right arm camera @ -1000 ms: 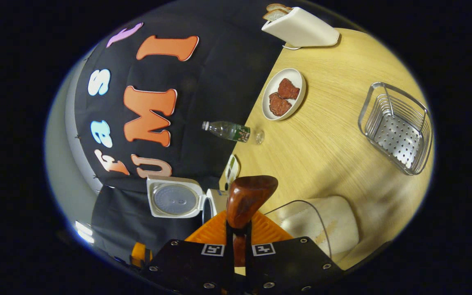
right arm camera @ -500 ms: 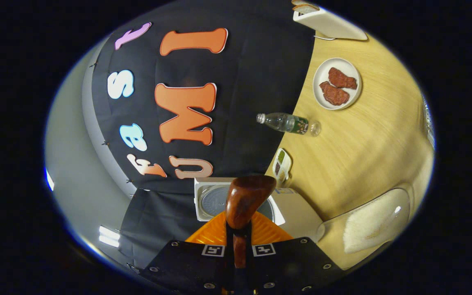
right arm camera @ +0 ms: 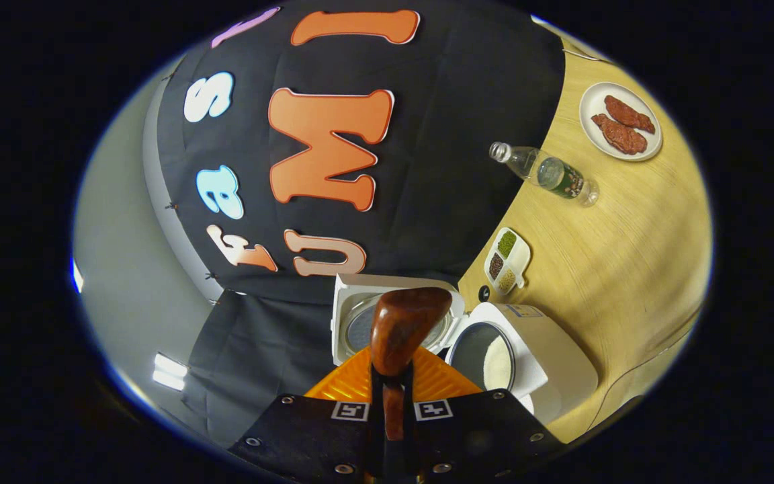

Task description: Close the left gripper, press the button to open the rice cooker; take a wooden spoon from the chopstick holder with the right hand, scoop a spoonful of rice and pour it into the rice cooker, then put the wooden spoon back into the chopstick holder.

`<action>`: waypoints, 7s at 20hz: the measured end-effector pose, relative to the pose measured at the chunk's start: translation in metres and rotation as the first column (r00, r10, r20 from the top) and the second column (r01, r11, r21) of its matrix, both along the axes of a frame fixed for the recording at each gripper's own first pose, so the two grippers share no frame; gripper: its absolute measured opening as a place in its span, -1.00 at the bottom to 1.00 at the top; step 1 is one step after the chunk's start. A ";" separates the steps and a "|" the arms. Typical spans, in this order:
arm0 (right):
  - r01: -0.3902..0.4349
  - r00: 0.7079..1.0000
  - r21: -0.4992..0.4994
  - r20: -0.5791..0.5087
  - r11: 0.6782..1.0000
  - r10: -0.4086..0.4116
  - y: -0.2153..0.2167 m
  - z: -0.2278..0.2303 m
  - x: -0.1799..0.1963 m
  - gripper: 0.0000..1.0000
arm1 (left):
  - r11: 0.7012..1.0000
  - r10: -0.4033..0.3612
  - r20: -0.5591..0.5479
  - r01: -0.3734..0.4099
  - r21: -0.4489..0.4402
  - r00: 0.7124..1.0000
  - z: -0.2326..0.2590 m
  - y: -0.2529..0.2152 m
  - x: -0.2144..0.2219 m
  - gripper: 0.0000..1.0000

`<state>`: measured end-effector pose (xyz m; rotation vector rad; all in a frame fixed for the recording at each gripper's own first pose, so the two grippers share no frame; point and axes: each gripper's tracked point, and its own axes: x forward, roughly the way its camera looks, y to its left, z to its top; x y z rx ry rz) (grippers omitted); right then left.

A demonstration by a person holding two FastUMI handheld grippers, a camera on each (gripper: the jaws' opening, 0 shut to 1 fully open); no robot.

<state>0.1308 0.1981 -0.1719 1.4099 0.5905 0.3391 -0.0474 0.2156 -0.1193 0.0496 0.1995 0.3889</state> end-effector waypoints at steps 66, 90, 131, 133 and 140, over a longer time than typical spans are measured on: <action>0.218 0.957 -0.801 0.063 0.558 -0.283 -0.359 -0.082 -0.169 -0.80 | 0.976 -0.203 -0.138 0.188 -0.113 0.969 -0.057 -0.169 0.036 0.91; 0.091 0.927 -0.872 -0.103 0.481 -0.362 -0.402 -0.167 -0.217 0.05 | 0.968 -0.242 -0.116 0.231 -0.101 0.963 0.084 -0.130 0.249 0.89; 0.185 0.981 -0.941 0.193 0.284 0.001 -0.289 -0.033 -0.142 0.65 | 0.970 -0.220 -0.700 0.078 -0.229 0.680 -0.213 -0.128 0.169 1.00; 0.215 0.972 -0.935 0.232 0.281 0.030 -0.276 -0.021 -0.132 0.65 | 0.968 -0.221 -0.620 0.091 -0.233 0.753 -0.199 -0.131 0.162 0.98; 0.264 0.939 -0.924 0.312 0.277 0.144 -0.223 0.016 -0.103 0.65 | 0.961 -0.273 -0.272 0.251 -0.115 0.923 -0.069 -0.158 0.140 0.98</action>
